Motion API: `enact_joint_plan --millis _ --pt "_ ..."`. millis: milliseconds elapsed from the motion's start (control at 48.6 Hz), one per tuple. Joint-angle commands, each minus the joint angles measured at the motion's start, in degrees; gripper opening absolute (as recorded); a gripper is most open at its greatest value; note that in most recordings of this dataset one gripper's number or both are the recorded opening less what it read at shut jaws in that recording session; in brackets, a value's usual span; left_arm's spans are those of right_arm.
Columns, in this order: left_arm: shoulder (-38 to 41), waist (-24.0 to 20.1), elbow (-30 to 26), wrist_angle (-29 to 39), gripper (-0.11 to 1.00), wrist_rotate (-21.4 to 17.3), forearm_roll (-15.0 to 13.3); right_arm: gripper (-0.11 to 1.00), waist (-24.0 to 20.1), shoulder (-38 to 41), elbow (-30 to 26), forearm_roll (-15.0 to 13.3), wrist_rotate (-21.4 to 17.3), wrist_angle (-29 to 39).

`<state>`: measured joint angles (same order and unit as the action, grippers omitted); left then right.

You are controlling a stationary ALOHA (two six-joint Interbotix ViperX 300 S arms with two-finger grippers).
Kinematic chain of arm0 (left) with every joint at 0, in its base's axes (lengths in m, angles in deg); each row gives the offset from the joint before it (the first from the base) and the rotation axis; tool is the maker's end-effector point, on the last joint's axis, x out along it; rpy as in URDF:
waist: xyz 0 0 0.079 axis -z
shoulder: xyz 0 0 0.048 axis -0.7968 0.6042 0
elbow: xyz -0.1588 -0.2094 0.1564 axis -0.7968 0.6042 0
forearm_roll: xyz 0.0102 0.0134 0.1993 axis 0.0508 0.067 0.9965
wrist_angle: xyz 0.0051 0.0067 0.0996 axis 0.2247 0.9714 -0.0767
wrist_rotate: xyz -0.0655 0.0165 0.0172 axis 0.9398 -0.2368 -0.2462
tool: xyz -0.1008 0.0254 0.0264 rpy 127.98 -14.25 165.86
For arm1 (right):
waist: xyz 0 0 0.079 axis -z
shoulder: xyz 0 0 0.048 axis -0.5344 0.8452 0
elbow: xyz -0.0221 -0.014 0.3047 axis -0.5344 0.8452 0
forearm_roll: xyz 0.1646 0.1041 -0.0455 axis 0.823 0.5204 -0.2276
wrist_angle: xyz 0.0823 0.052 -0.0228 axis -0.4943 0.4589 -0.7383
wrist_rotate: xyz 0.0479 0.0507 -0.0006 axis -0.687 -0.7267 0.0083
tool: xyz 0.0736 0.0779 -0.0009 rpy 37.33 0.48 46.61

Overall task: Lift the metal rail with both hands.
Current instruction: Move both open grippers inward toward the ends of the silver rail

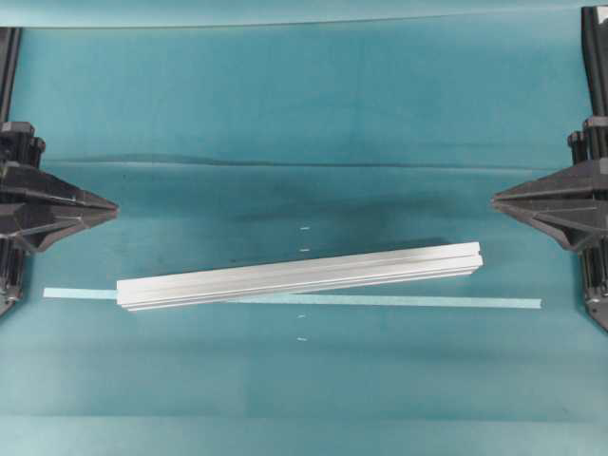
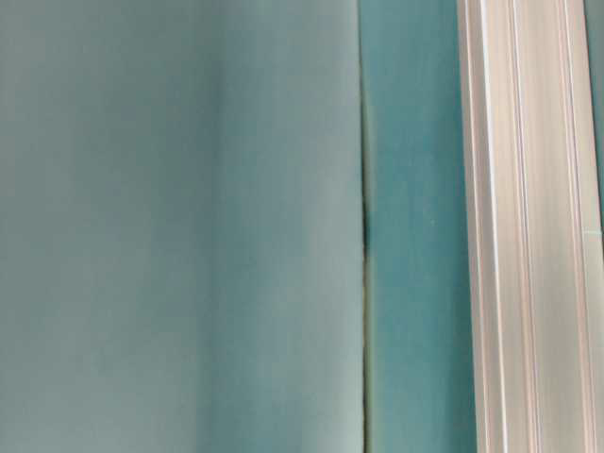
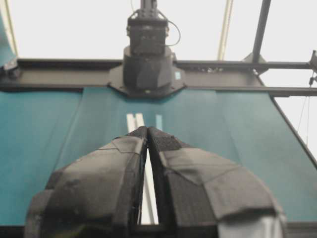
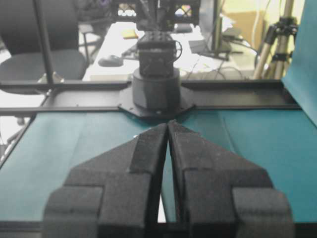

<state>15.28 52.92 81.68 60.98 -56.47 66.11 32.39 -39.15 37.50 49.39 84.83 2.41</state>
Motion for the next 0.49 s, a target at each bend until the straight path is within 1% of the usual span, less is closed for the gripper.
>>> enact_joint_plan --millis 0,41,103,124,185,268,288,309,350,473 --pt "0.88 -0.26 -2.99 1.14 0.14 2.11 0.62 0.14 -0.26 0.62 -0.26 0.26 -0.44 -0.53" --pt "1.14 -0.18 -4.22 2.81 0.13 2.99 0.62 0.12 -0.18 0.7 -0.35 1.58 -0.7 -0.09" --pt "1.58 -0.18 -5.98 6.33 0.03 3.96 0.7 0.03 -0.09 1.14 -0.53 4.04 -1.76 1.23" --pt "1.85 -0.09 -6.59 7.56 0.01 3.96 0.79 0.01 -0.09 1.23 -0.79 4.92 -2.2 2.11" --pt "2.37 0.35 -8.7 11.6 -0.05 4.04 0.79 -0.02 0.18 1.76 -2.02 6.24 -3.78 5.98" --pt "3.69 0.7 -11.78 17.67 -0.06 4.39 0.79 -0.02 0.44 2.81 -4.66 6.33 -4.92 14.68" --pt "4.04 0.79 -12.48 19.16 -0.06 4.57 0.79 -0.02 0.62 3.08 -5.54 6.33 -4.92 17.14" --pt "4.39 0.88 -13.18 20.65 -0.06 4.66 0.79 -0.02 0.79 3.78 -6.86 6.33 -4.92 21.09" --pt "5.36 1.05 -14.59 23.64 -0.06 4.75 0.79 -0.02 1.05 4.75 -8.61 6.24 -4.92 26.1" --pt "9.14 1.32 -18.81 31.82 -0.06 4.75 0.79 -0.02 2.11 8.53 -14.24 5.8 -4.83 39.64"
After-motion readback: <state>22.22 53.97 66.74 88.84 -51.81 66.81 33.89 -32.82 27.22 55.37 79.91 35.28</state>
